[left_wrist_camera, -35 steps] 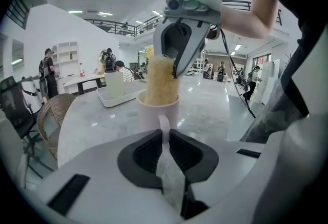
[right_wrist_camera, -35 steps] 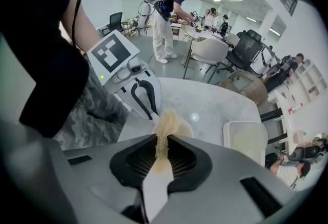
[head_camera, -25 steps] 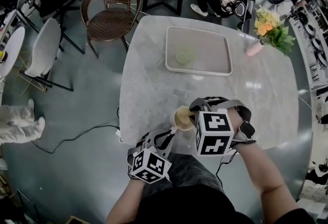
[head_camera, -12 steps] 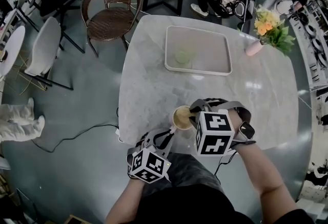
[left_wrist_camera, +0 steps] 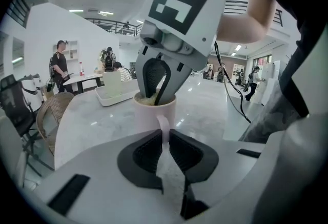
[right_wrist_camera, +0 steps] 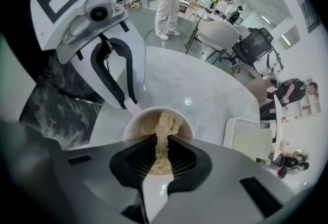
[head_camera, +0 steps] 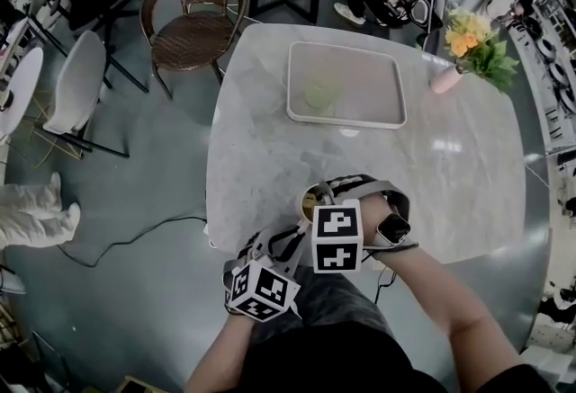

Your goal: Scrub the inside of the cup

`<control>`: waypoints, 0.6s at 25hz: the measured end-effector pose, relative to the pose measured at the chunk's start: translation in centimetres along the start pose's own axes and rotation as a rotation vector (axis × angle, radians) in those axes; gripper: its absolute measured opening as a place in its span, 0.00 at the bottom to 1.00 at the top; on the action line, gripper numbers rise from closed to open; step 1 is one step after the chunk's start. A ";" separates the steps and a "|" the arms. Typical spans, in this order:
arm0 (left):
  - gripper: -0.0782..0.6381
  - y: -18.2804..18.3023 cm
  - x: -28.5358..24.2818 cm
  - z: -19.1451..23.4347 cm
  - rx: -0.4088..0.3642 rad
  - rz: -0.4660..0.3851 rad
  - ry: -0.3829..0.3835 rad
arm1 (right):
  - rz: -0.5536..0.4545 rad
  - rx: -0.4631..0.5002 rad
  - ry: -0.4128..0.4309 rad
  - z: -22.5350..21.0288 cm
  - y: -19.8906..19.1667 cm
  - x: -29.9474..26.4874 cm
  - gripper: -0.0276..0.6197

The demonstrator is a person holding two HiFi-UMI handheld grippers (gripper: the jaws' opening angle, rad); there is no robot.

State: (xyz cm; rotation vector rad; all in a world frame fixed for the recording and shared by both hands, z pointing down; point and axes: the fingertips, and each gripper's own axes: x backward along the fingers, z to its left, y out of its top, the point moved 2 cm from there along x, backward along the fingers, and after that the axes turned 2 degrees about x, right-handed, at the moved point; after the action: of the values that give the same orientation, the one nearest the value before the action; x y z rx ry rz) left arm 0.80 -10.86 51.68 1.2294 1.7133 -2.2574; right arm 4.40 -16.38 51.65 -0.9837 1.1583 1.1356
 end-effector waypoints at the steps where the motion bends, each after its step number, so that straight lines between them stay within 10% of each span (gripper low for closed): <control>1: 0.18 0.0 0.0 0.0 0.001 0.002 0.001 | -0.021 -0.028 0.044 0.2 0.1 0.1 0.14; 6: 0.18 -0.2 0.0 0.0 0.005 0.002 -0.003 | -0.170 -0.168 0.205 1.1 0.7 1.9 0.14; 15: 0.18 0.0 0.0 -0.3 -0.016 -0.001 -0.017 | -0.002 -0.034 -0.047 -0.1 -0.2 0.1 0.14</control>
State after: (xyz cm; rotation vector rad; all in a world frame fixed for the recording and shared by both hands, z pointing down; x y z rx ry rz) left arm 0.94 -10.63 51.71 1.2026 1.7231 -2.2437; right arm 4.60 -16.52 51.54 -0.9785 1.1032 1.1743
